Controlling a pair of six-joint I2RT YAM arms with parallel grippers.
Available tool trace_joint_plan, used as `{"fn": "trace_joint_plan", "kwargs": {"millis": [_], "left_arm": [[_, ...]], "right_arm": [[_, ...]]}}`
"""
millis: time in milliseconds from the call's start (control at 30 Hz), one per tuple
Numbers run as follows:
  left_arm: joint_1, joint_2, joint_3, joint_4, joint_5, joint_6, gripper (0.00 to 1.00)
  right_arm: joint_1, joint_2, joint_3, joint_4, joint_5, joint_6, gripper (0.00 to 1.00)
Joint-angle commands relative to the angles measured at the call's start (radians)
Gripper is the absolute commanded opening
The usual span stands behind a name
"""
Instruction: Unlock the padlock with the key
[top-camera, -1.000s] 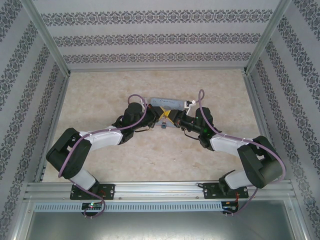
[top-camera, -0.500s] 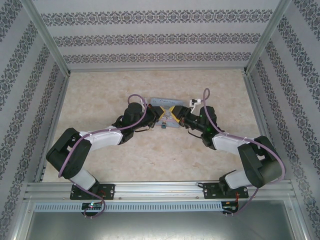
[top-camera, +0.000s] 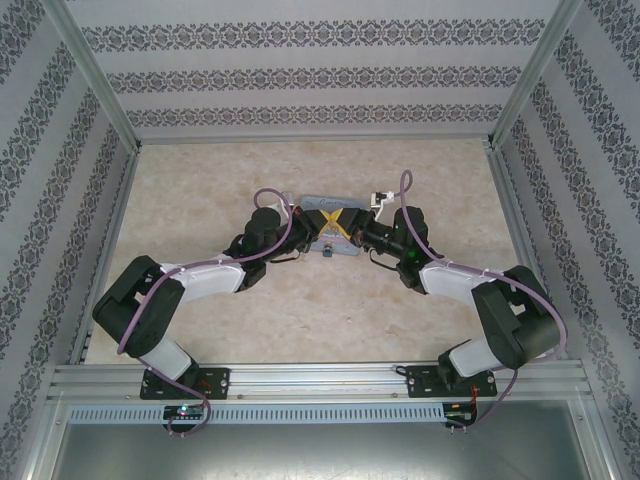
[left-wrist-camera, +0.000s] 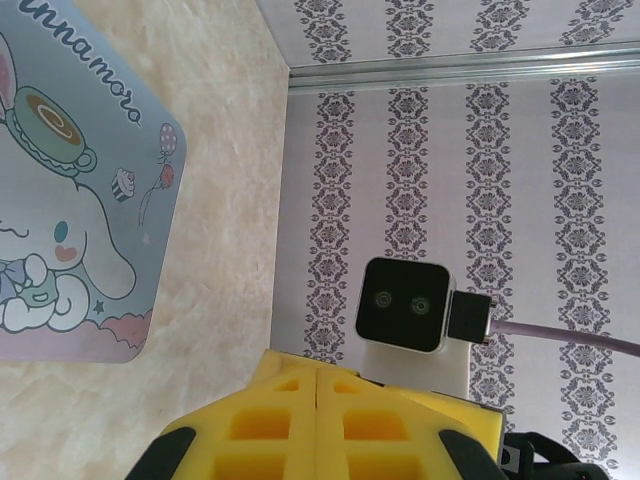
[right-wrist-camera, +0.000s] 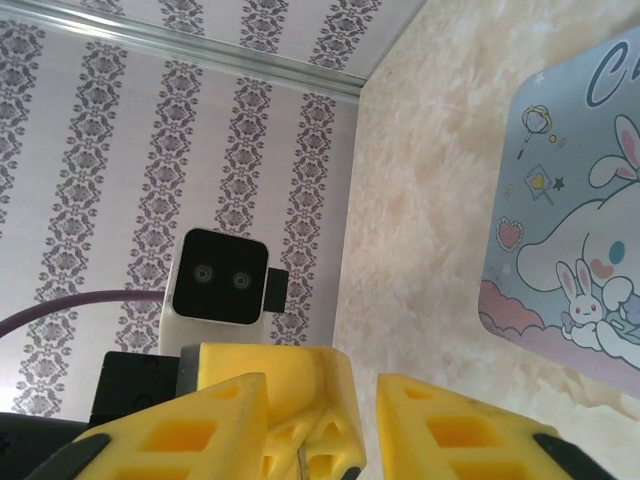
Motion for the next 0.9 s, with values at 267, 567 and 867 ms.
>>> {"fn": "trace_joint_plan", "kwargs": {"millis": [267, 567, 867], "left_arm": [[-0.015, 0.013, -0.006, 0.113, -0.033, 0.017, 0.00], [-0.016, 0.017, -0.003, 0.102, -0.039, 0.017, 0.00], [-0.022, 0.019, -0.002, 0.099, -0.039, 0.021, 0.00]], "right_arm": [[0.028, -0.009, -0.034, 0.064, -0.009, 0.017, 0.26], [0.030, -0.054, -0.089, 0.075, 0.015, 0.022, 0.24], [0.030, -0.056, -0.087, 0.075, 0.016, 0.025, 0.21]]}}
